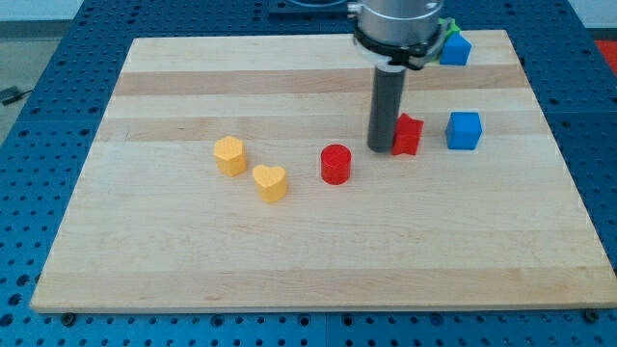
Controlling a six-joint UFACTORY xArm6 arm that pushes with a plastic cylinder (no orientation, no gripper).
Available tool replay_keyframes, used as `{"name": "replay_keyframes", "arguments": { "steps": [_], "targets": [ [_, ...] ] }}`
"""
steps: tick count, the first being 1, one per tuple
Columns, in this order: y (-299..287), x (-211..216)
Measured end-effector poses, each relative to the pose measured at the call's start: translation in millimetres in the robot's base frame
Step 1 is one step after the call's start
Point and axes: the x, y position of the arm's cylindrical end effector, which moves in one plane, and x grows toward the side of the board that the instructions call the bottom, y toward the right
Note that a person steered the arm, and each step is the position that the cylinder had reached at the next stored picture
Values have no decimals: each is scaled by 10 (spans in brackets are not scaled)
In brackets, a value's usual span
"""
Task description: Push yellow heart into red circle
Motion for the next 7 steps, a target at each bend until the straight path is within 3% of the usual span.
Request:
{"name": "replay_keyframes", "arguments": {
  "steps": [2,4,5,6,7],
  "targets": [
    [166,-20],
    [129,851],
    [-401,1045],
    [-1242,1044],
    [-1732,1028]
  ]
}}
